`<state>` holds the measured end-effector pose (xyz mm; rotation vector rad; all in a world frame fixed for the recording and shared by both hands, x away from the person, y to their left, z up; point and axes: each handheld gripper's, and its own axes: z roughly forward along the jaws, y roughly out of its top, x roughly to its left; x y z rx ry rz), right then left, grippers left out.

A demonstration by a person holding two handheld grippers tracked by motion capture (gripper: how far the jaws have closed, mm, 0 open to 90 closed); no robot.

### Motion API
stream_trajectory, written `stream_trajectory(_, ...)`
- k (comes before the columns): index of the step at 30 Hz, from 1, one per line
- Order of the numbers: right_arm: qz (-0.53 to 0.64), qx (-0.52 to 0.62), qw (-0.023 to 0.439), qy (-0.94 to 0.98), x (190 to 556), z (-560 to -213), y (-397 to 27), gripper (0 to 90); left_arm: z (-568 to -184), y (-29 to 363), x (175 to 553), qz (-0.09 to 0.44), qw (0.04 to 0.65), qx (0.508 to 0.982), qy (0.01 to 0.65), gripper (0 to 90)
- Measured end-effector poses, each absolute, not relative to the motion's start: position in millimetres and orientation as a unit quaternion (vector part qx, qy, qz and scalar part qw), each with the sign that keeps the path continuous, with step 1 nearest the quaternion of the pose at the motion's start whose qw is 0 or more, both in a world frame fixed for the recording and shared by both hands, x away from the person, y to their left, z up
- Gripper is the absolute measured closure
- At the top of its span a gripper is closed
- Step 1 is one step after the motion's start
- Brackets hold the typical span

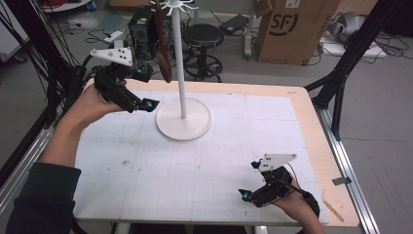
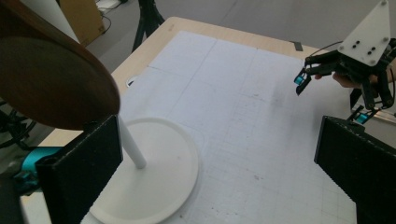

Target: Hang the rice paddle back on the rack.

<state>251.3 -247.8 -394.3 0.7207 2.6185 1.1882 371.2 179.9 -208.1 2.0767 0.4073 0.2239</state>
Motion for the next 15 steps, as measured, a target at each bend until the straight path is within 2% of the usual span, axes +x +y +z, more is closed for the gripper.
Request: stream_trajectory(15,0.422,0.244,0.098,0.868,253,-386,-249,0.2,-249,189,332,0.094,0.499,0.845,0.167,1.7)
